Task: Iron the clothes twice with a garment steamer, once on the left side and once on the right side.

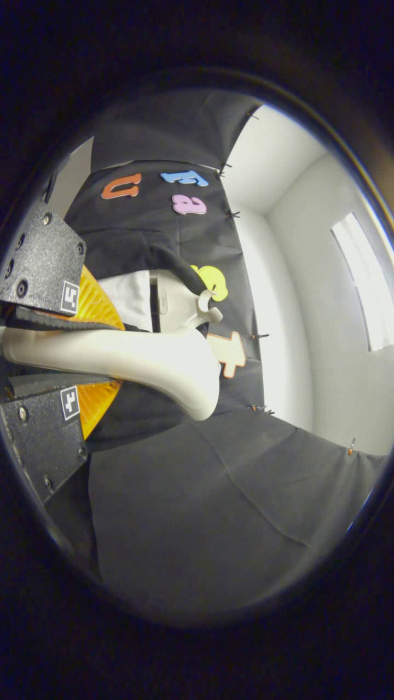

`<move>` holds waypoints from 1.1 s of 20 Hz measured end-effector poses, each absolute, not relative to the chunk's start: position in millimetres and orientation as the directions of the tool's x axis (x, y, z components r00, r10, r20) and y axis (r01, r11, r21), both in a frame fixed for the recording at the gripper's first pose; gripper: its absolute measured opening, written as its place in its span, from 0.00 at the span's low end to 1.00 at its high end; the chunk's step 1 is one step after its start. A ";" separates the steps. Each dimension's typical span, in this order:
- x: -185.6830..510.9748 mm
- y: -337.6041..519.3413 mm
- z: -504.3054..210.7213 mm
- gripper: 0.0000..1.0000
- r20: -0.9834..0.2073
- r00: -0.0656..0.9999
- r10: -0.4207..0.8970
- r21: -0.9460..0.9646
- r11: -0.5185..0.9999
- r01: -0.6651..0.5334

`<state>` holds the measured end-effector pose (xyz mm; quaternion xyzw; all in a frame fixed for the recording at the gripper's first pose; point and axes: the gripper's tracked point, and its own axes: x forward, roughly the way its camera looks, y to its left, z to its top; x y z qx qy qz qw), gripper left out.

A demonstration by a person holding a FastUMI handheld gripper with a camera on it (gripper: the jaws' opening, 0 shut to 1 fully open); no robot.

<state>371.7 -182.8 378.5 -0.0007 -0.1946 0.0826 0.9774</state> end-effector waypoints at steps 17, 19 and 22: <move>384.9 -179.9 306.0 0.35 0.211 0.967 0.144 0.010 0.989 -0.150; 379.8 -182.6 296.1 0.35 0.192 0.972 0.137 0.023 0.989 -0.144; 376.2 -186.2 277.6 0.35 0.154 0.980 0.124 0.032 0.991 -0.131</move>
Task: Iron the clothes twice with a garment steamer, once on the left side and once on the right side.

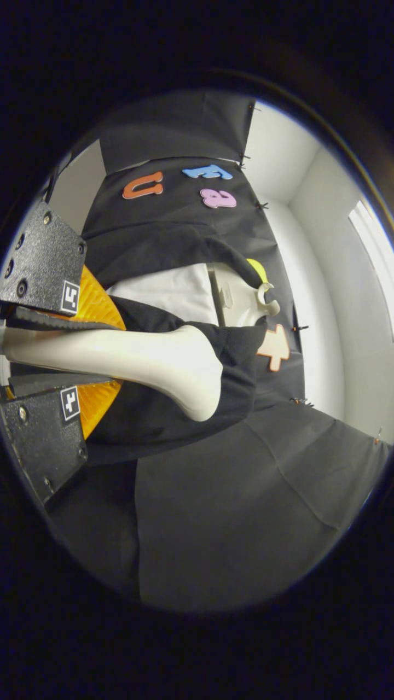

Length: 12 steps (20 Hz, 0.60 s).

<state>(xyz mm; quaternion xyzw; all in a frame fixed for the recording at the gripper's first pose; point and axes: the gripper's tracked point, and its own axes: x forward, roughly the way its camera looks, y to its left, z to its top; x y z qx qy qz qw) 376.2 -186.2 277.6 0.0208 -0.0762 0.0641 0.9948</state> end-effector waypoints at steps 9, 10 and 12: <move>376.4 -186.1 216.5 0.35 0.031 0.993 0.112 0.050 0.992 -0.113; 375.9 -186.4 211.7 0.35 0.022 0.994 0.110 0.054 0.992 -0.111; 376.0 -187.4 200.7 0.35 0.001 0.994 0.106 0.060 0.993 -0.106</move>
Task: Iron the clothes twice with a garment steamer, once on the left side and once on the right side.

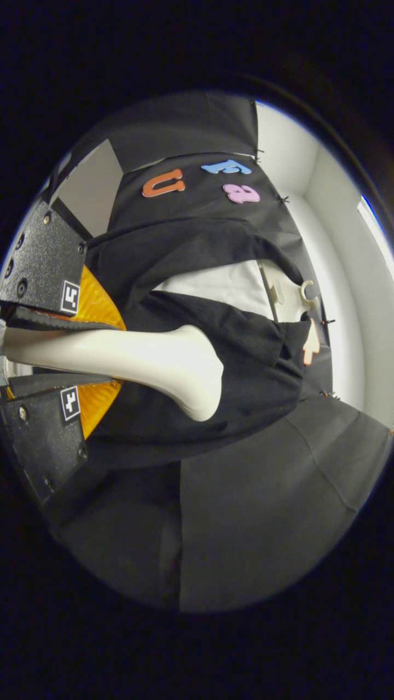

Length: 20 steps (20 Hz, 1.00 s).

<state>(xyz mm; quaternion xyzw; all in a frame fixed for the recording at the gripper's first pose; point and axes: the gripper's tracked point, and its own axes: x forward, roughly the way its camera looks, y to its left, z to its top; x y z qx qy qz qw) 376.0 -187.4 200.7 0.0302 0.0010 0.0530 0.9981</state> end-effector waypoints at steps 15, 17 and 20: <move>369.9 -194.4 99.5 0.35 -0.167 0.982 0.086 0.108 0.992 -0.069; 368.1 -194.9 87.0 0.35 -0.184 0.980 0.081 0.110 0.992 -0.061; 362.9 -197.9 68.0 0.35 -0.214 0.974 0.076 0.123 0.991 -0.051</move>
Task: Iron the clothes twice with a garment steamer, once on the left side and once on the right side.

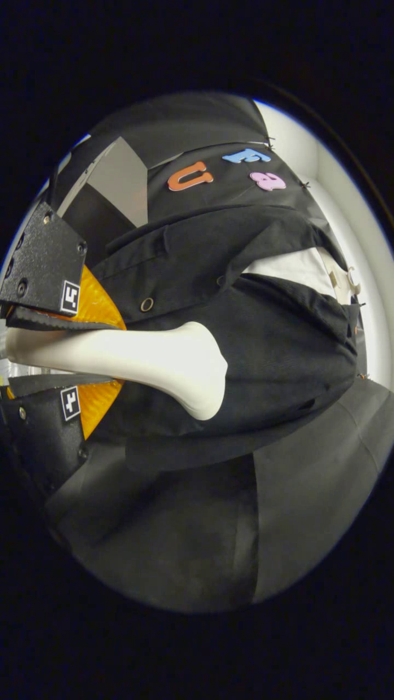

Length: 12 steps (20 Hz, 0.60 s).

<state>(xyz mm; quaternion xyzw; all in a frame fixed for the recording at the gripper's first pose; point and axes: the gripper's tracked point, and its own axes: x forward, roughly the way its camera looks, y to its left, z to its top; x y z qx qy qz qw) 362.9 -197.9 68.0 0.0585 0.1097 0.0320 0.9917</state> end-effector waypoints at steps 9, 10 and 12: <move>351.7 -201.3 13.3 0.35 -0.307 0.949 0.067 0.141 0.990 -0.024; 350.3 -202.5 6.1 0.35 -0.319 0.945 0.067 0.145 0.989 -0.021; 348.9 -202.8 -5.2 0.35 -0.342 0.937 0.068 0.152 0.988 -0.016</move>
